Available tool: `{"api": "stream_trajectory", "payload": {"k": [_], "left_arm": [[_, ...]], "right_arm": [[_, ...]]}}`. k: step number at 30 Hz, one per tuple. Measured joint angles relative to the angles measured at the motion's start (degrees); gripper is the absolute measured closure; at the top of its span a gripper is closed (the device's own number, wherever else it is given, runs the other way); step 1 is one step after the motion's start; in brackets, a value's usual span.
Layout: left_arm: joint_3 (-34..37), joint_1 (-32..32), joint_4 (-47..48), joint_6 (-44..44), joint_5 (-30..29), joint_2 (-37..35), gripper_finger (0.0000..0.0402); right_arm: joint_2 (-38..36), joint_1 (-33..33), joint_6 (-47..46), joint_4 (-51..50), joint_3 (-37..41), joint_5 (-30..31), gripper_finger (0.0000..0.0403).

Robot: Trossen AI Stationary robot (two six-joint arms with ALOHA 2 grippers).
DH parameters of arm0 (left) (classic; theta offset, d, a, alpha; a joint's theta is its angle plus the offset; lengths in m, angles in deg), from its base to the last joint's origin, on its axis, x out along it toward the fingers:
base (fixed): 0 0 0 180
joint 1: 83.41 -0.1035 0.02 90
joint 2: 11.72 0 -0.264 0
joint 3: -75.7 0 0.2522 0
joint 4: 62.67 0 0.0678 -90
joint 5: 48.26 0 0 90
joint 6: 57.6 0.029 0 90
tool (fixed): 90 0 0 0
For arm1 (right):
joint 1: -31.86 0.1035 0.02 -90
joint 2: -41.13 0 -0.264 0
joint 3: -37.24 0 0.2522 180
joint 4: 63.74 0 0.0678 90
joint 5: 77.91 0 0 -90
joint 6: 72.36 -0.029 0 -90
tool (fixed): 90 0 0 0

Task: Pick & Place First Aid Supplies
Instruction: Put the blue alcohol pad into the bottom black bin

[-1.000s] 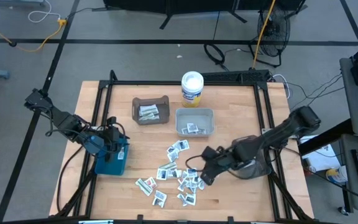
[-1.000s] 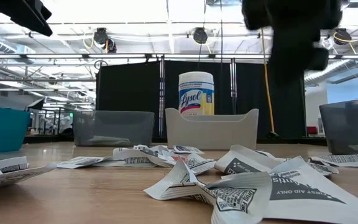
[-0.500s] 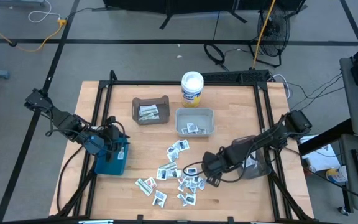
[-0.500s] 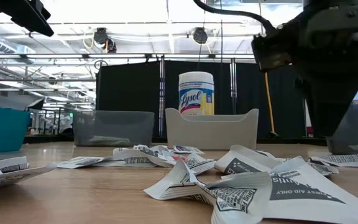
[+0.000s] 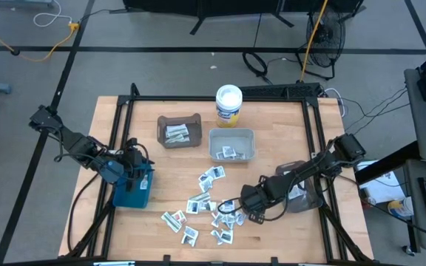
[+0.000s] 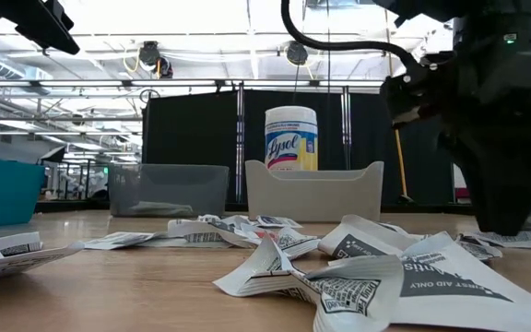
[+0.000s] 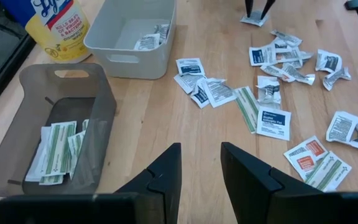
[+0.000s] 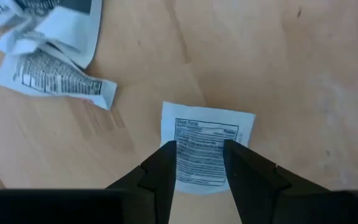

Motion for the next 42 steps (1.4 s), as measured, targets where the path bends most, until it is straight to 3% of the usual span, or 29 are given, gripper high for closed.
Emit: {"api": "stream_trajectory", "payload": {"k": [7,13,18,23,32,36,42], "left_arm": [[0.0,0.0,0.0,0.0,0.0,0.0,0.0284],[0.0,0.0,0.0,0.2,0.0,0.0,0.0284],[0.0,0.0,0.1,0.7,0.0,0.0,0.0284],[0.0,0.0,0.1,0.9,-0.4,0.0,0.0284],[0.0,0.0,0.1,1.3,-1.2,0.0,0.0284],[0.0,0.0,0.1,1.3,-1.2,0.0,0.0284],[0.0,0.0,0.0,1.4,-1.4,0.0,0.0284]], "right_arm": [[-0.1,0.0,0.8,1.1,0.6,0.0,0.0275],[-0.6,0.1,-1.9,10.0,6.9,-1.5,0.0275],[-0.4,0.8,-6.1,10.3,9.4,-1.5,0.0279],[-0.3,1.2,-6.2,10.0,9.5,-1.0,0.0307],[-0.2,1.3,-6.9,11.6,9.6,-0.5,0.0395],[-0.5,0.8,-9.8,13.2,9.6,2.2,0.0393],[-0.5,-1.1,-12.3,15.3,9.6,1.1,0.0388]]}}
